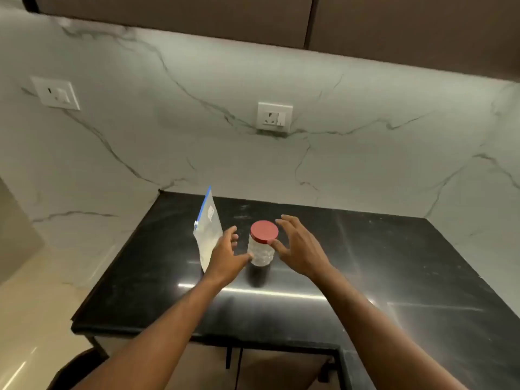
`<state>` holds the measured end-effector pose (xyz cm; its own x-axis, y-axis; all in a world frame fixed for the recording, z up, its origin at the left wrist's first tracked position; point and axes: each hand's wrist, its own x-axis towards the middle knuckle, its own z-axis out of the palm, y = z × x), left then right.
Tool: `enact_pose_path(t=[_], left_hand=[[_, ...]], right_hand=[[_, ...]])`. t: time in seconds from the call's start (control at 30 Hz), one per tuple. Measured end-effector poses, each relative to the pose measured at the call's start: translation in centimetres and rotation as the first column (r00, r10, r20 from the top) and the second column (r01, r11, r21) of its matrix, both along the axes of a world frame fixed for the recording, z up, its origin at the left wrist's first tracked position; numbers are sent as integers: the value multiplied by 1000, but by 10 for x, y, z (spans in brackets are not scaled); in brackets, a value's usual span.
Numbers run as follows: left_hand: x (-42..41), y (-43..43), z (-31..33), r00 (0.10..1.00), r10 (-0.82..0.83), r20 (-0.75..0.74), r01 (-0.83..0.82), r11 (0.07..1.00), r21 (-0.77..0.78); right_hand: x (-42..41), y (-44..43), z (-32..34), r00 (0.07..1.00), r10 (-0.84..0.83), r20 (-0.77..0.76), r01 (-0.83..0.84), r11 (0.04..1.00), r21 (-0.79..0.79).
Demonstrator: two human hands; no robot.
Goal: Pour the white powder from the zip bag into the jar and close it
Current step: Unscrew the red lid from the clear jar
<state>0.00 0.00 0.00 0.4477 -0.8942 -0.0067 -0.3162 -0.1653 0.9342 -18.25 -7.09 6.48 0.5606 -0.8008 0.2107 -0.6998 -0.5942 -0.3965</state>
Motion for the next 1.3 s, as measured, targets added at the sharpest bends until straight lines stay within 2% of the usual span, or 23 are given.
enact_pose_path(t=[0.13,0.2,0.3,0.47,0.6,0.8,0.87,0.97,1.0,1.07,1.1,1.13,1.17,1.23,1.27,1.3], left_hand=[[5,-38,-30,992,-121,-22,123,981,148],[7,-61,-41,986,-163,-37,167,973,161],[8,-91,-56,974,-223,-24,225,967,121],[7,-108,-81,977,-211,15,211,977,-23],[11,-110,-86,973,-226,35,227,974,-5],[18,-114,-92,959,-267,100,263,964,49],[20,-114,-92,954,-282,96,278,959,53],[23,-113,-89,942,-319,106,313,947,63],[24,-114,-88,939,-327,104,322,945,62],[24,-116,-87,934,-342,107,337,940,61],[25,-117,-87,932,-344,113,338,939,63],[24,-117,-87,932,-340,121,335,940,65],[24,-117,-87,933,-336,130,330,942,60],[23,-116,-87,936,-323,141,319,946,52],[23,-115,-87,938,-312,150,307,950,53],[22,-115,-87,940,-302,161,296,953,57]], right_hand=[[20,-28,-23,992,-12,-127,20,998,57],[30,-41,-33,988,-38,-147,48,997,66],[46,-63,-43,973,-65,-222,76,996,44],[69,-78,-49,908,-112,-404,108,994,-31],[84,-87,-35,847,-163,-506,159,986,-52],[91,-105,-17,843,-24,-537,108,986,125],[92,-113,-11,822,83,-563,2,989,150],[90,-123,-4,729,300,-616,-182,952,248],[88,-126,-1,727,362,-584,-206,926,318],[86,-130,5,787,444,-429,-239,860,450],[86,-131,7,810,433,-396,-254,867,428],[86,-132,8,814,388,-432,-251,906,341],[88,-131,6,788,314,-530,-232,948,217],[92,-126,-2,667,161,-727,-192,981,41],[94,-123,-7,635,134,-761,-177,984,26],[94,-121,-11,644,146,-751,-152,986,62]])
